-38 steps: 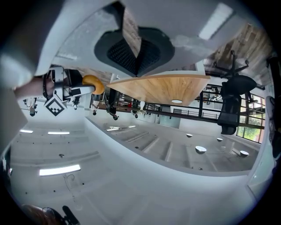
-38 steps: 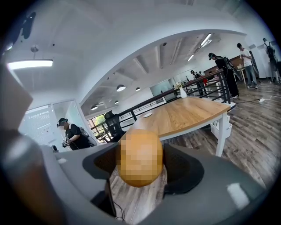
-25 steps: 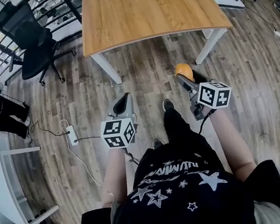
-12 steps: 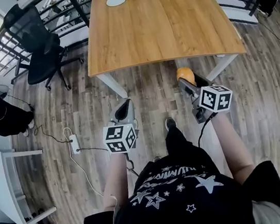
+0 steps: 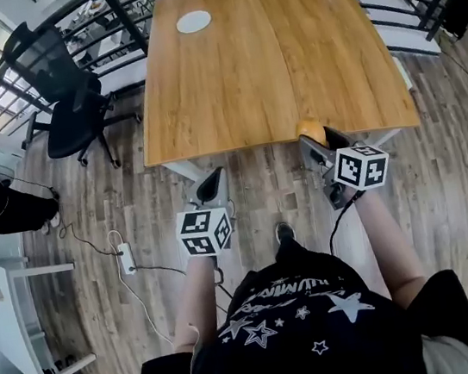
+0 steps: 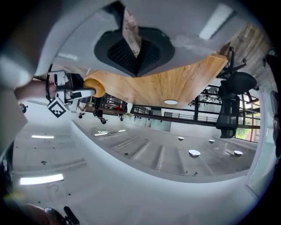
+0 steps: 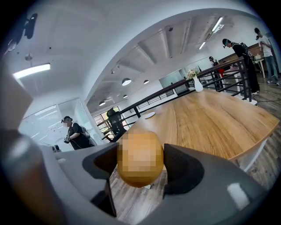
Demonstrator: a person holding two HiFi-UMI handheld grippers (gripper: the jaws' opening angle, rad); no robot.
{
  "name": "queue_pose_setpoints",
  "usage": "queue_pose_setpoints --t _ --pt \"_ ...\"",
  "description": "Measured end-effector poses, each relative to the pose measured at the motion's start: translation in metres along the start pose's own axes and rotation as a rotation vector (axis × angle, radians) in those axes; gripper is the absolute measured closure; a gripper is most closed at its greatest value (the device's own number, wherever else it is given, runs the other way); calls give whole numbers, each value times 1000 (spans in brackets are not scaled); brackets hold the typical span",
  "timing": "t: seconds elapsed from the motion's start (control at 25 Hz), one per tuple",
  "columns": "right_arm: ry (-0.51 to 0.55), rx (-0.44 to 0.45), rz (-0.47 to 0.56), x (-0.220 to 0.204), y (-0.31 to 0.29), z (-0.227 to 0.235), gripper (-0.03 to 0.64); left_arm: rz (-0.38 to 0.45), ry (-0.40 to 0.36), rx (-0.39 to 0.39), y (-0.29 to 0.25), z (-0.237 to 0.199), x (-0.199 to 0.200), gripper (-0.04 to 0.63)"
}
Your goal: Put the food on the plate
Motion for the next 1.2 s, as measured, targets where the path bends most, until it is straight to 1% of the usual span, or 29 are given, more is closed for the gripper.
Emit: queue_pose_setpoints --t 0.2,0.32,0.52,0.64,0.72,0.88,1.04,1.2 --pt "-10 17 7 20 -28 26 293 4 -2 31 -32 -8 6 594" --pt "-7 32 -7 27 -43 35 293 17 -6 52 -47 -14 12 594" --pt "-1 61 -26 37 -69 39 295 25 20 87 -61 -26 15 594" --pt "11 80 -39 41 -85 37 295 17 23 87 -66 -32 16 594" --pt "10 86 -43 45 -102 33 295 20 15 89 -73 -45 23 594" --pt "3 79 -64 46 -140 28 295 22 39 84 -96 -80 30 594" --pt "16 46 -65 51 -171 33 295 8 44 55 -121 -109 31 594" --pt "31 27 -51 71 -218 29 295 10 25 22 -156 -151 52 594"
Point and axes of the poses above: the fingertips, and each gripper's own axes: y backward along the fingers, z to its right, x out of its top, the point moved 4 cm from there along y, backward along the fingers, and after that the axes turned 12 degrees about z, right-handed, at the moved point
